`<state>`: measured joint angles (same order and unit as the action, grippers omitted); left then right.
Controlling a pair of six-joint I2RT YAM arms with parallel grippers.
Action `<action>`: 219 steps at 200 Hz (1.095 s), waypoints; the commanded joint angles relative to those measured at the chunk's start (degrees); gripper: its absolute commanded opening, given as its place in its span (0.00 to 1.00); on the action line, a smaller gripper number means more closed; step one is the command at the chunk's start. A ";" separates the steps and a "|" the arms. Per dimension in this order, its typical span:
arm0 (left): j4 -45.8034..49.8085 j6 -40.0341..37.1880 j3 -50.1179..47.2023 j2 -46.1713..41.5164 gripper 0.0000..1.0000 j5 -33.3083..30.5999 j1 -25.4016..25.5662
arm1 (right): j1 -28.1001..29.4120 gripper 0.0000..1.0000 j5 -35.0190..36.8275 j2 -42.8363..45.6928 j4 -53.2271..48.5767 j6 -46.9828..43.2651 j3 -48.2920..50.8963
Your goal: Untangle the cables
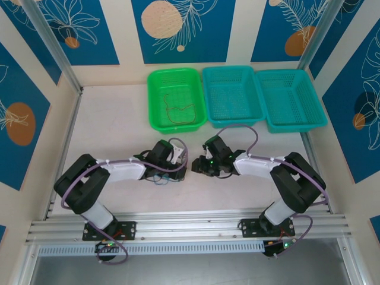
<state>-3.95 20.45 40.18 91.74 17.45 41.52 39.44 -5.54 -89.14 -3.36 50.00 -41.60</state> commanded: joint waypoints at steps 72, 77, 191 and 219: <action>-16.96 7.34 -7.41 -3.15 0.00 6.06 -2.09 | -0.88 0.41 -6.39 -1.69 9.79 4.00 3.25; -18.05 8.22 -7.60 -3.11 0.00 6.37 -2.29 | -1.25 0.41 -7.38 -1.36 11.28 4.03 4.31; -32.57 28.16 -7.77 -1.10 0.00 8.79 -3.63 | -1.21 0.40 -11.43 1.25 28.26 1.08 10.32; -33.03 29.68 -7.83 -2.57 0.00 9.46 -3.61 | -1.57 0.21 -10.55 -1.56 30.74 1.63 8.73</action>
<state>-33.74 47.37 32.60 91.66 24.16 38.17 37.89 -17.78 -88.44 23.73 52.23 -30.59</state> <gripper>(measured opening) 0.041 0.319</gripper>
